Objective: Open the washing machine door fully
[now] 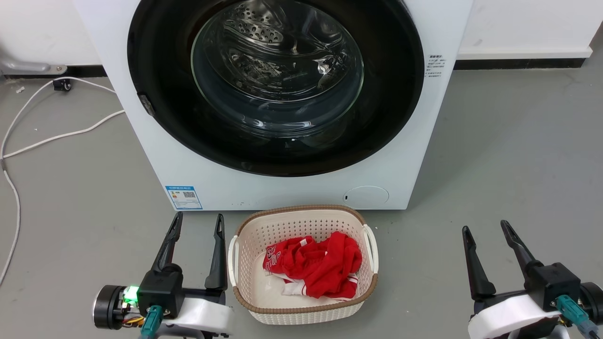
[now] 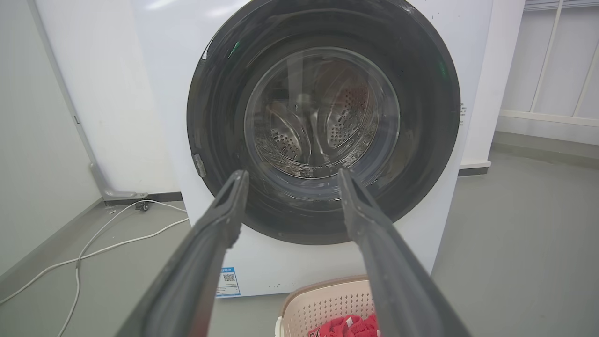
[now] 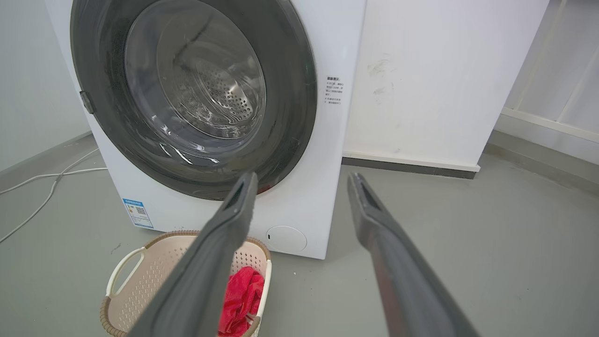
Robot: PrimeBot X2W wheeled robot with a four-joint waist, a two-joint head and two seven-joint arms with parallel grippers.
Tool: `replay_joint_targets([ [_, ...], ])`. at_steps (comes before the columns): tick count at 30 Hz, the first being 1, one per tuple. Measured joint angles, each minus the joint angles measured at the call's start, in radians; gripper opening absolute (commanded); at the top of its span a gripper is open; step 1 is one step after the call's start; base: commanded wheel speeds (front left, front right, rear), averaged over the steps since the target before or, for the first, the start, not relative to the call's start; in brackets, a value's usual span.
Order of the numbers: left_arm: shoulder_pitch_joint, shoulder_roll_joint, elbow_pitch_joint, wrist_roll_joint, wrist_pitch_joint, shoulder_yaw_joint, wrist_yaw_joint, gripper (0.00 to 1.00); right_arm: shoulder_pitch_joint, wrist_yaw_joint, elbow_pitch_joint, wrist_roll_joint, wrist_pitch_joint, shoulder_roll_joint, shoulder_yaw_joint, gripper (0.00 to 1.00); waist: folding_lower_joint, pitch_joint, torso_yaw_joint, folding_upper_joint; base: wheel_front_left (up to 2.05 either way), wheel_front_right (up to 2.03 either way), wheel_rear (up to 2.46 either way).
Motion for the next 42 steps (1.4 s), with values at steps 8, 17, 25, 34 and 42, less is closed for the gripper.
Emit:
replay_joint_targets([
  [8, 0.003, -0.012, 0.008, -0.007, 0.0, 0.012, -0.01, 1.0, 0.0, 0.0, 0.002, 0.025, 0.002, 0.0, -0.004, 1.0, 0.0, 0.001, 0.001, 0.0, 0.0, 0.0, 0.0],
  [17, 0.004, -0.018, 0.014, 0.0, 0.0, 0.02, -0.017, 1.0, 0.0, 0.0, 0.003, 0.034, 0.008, 0.0, -0.002, 1.0, 0.0, -0.001, 0.003, 0.0, 0.0, 0.0, 0.0],
  [25, 0.004, -0.021, 0.015, 0.0, 0.0, 0.027, -0.018, 1.0, -0.001, 0.0, 0.004, 0.06, 0.009, 0.0, 0.001, 0.22, 0.0, 0.0, 0.002, 0.0, 0.0, 0.0, 0.0],
  [34, 0.004, -0.023, 0.015, 0.0, 0.0, 0.03, -0.019, 1.0, -0.003, 0.0, -0.005, 0.217, -0.026, 0.0, 0.012, 0.0, 0.0, 0.002, 0.002, 0.0, 0.0, 0.0, 0.0],
  [42, 0.002, -0.024, 0.012, -0.001, 0.0, 0.032, -0.017, 1.0, -0.063, 0.0, 0.029, 0.904, -0.056, 0.0, 0.008, 0.0, 0.0, 0.012, 0.008, 0.0, 0.0, 0.0, 0.0],
])
